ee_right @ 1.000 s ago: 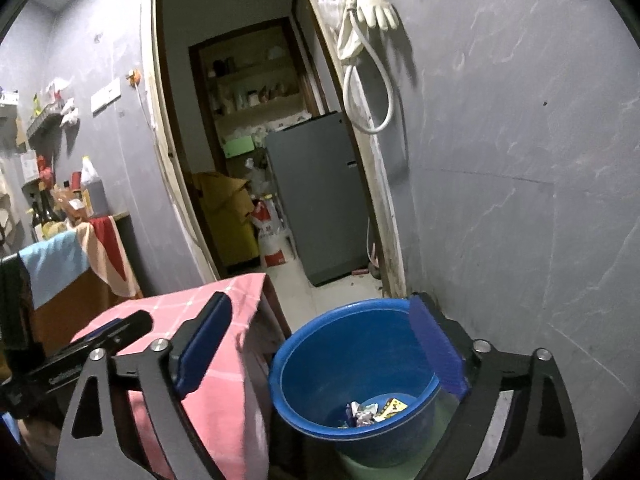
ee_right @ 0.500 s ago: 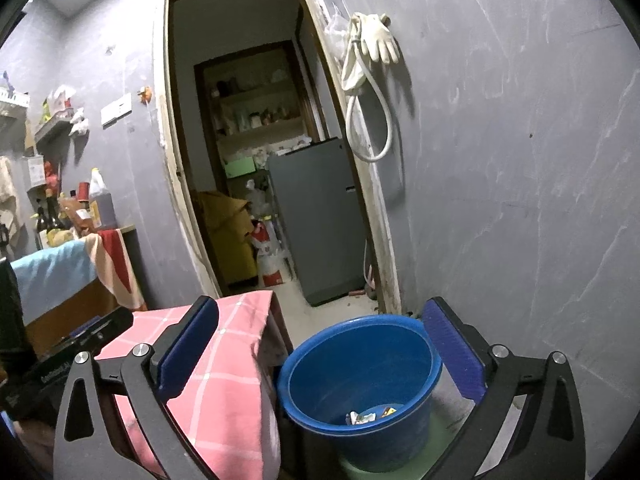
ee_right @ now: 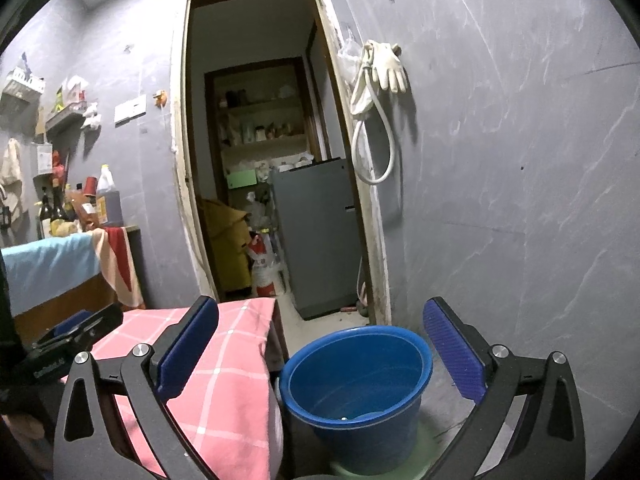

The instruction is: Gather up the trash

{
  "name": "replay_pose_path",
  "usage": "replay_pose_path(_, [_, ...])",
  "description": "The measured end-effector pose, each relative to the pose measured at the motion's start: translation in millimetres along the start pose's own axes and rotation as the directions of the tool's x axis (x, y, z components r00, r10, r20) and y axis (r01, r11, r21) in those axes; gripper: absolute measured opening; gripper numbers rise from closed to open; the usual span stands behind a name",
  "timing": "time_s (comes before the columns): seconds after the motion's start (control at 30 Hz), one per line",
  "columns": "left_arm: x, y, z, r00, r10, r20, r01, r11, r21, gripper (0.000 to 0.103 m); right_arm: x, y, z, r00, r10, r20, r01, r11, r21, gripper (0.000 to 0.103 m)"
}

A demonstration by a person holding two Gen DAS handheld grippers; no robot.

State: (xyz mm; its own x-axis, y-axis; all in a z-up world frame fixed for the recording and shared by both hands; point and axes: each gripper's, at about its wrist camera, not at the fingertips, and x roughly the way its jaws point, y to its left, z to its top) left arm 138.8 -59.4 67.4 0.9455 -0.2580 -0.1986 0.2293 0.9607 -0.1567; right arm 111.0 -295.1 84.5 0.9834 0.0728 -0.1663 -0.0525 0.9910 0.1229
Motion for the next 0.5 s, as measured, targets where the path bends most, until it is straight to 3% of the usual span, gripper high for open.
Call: replay_pose_path(0.5, [-45,19,-21,0.999,0.03,-0.011,-0.03,1.0,0.008,0.101,-42,24,-19,1.0,-0.026,0.002,0.026,0.999,-0.041,0.103])
